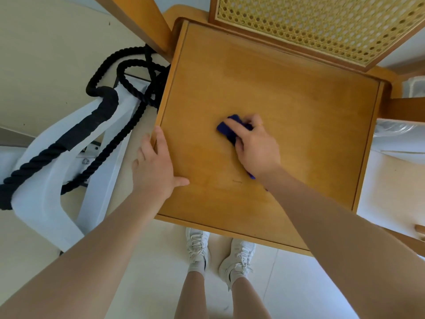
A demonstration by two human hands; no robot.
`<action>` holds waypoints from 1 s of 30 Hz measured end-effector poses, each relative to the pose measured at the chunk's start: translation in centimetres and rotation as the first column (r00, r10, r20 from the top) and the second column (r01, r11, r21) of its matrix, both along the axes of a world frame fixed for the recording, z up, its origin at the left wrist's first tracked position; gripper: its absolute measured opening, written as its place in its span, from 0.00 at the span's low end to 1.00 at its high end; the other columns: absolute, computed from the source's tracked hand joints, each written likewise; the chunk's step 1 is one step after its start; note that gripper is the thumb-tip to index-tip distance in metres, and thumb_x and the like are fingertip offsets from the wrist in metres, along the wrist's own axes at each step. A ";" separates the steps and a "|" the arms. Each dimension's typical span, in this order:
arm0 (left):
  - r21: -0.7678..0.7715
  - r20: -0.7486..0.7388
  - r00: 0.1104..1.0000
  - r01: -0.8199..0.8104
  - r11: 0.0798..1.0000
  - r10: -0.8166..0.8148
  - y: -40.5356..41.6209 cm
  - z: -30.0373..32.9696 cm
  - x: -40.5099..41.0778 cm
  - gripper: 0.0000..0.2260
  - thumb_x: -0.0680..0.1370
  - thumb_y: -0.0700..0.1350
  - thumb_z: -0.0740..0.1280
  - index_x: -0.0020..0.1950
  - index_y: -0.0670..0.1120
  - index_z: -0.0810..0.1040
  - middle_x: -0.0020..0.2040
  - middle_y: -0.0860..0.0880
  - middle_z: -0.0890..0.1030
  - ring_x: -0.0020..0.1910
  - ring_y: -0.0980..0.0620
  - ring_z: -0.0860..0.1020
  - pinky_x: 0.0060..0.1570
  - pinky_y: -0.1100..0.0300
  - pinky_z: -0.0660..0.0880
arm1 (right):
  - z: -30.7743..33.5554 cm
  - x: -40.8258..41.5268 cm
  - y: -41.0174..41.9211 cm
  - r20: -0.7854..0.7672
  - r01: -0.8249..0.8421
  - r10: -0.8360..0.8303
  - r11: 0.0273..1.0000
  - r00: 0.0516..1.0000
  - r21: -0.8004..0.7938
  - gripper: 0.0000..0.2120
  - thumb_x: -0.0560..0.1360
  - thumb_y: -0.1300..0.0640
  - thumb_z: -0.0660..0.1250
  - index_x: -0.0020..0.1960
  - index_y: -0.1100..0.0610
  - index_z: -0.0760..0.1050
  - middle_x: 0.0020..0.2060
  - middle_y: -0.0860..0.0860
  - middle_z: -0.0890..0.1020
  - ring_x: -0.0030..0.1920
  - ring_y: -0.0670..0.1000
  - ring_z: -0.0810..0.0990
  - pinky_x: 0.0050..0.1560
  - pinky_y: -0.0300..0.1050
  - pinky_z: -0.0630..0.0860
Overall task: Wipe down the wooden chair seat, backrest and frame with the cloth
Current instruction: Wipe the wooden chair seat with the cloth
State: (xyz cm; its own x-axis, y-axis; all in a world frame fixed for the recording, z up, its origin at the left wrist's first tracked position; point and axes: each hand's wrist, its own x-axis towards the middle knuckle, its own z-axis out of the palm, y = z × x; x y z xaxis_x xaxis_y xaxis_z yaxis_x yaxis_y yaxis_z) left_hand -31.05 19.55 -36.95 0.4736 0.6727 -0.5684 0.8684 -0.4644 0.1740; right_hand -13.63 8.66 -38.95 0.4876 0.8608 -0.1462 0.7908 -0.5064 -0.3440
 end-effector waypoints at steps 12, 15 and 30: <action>-0.085 -0.030 0.993 -0.119 0.989 0.117 0.4 -0.3 0.1 0.59 0.63 0.55 0.77 0.74 0.42 0.34 0.76 0.45 0.45 0.74 0.44 0.53 0.69 0.48 0.58 | 0.2 -4.5 3.0 -0.150 -0.170 0.183 0.981 0.972 0.095 0.20 0.71 0.66 0.68 0.62 0.55 0.74 0.53 0.62 0.75 0.42 0.62 0.76 0.26 0.48 0.75; -0.111 -0.014 0.991 -0.135 0.985 0.134 0.4 -0.6 0.1 0.59 0.63 0.54 0.77 0.74 0.43 0.33 0.76 0.45 0.44 0.74 0.43 0.52 0.69 0.48 0.59 | -0.4 -0.4 5.5 0.038 -0.082 0.078 0.992 0.996 0.097 0.19 0.74 0.64 0.65 0.64 0.52 0.73 0.53 0.60 0.74 0.46 0.61 0.74 0.30 0.48 0.72; -0.472 0.259 0.869 -0.266 0.841 0.421 2.6 0.1 -2.8 0.34 0.77 0.48 0.64 0.75 0.57 0.46 0.74 0.56 0.59 0.71 0.54 0.61 0.69 0.54 0.60 | -1.2 -1.1 11.8 0.028 -0.124 0.122 0.985 0.992 0.122 0.17 0.77 0.61 0.59 0.66 0.53 0.68 0.58 0.57 0.70 0.51 0.58 0.73 0.38 0.47 0.69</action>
State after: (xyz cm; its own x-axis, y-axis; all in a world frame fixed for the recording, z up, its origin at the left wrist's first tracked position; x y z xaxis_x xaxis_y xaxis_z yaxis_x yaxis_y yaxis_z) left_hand -33.88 22.17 -36.81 0.4695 0.5710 -0.6735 0.8059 0.0344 0.5910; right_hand -14.74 20.44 -40.18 0.3788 0.9251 -0.0262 0.8519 -0.3596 -0.3807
